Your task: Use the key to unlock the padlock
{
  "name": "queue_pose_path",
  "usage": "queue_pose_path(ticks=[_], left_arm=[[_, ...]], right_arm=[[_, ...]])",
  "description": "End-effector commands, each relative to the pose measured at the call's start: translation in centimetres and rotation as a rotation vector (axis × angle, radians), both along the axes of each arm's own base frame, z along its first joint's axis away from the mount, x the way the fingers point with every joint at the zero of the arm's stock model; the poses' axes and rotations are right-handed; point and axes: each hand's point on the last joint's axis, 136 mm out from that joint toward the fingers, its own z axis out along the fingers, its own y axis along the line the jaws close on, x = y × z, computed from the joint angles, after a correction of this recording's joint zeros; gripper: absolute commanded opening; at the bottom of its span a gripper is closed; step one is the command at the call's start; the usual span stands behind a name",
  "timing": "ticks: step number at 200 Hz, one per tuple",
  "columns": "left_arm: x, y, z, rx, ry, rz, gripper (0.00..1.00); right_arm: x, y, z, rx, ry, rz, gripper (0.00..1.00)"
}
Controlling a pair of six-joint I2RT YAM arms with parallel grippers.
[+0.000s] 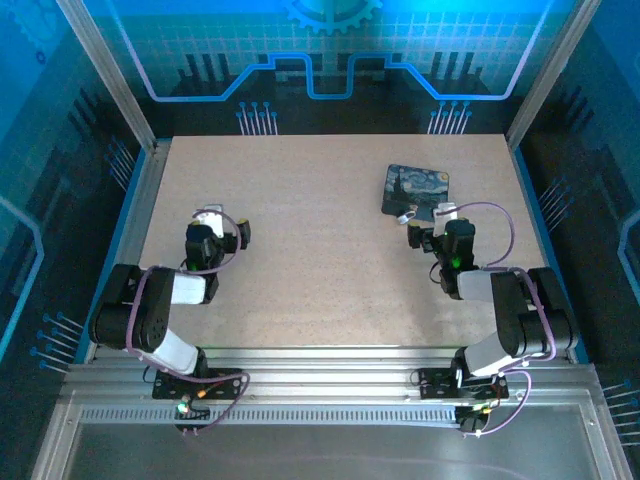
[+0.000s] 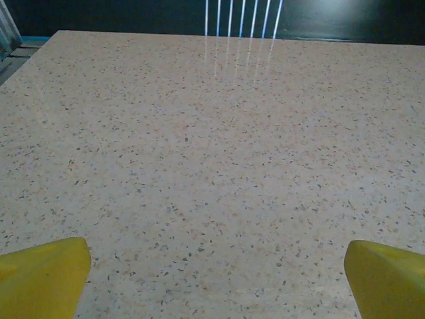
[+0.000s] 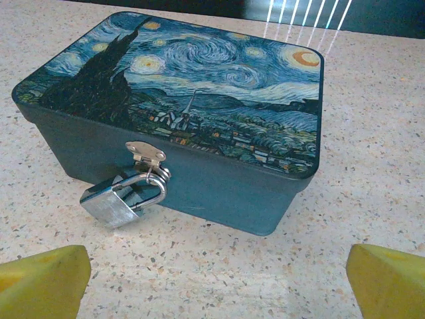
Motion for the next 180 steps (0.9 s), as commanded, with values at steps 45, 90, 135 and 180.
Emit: queue_pose_path(ticks=[45,90,135,180], left_arm=[[0.3,-0.6,0.3,-0.014,-0.009,-0.047,0.99],[0.4,-0.6,0.3,-0.016,-0.007,-0.049,0.99],[0.3,-0.6,0.2,-0.02,-0.005,-0.05,0.99],[0.3,-0.6,0.2,-0.026,-0.003,-0.054,0.99]], right_arm=[[0.1,-0.1,0.7,0.013,-0.031,-0.007,1.0],[0.3,1.4,0.6,0.027,-0.01,0.096,1.0],[0.3,1.5,0.6,0.044,-0.003,0.114,1.0],[0.3,1.5,0.5,0.047,-0.003,0.117,1.0]])
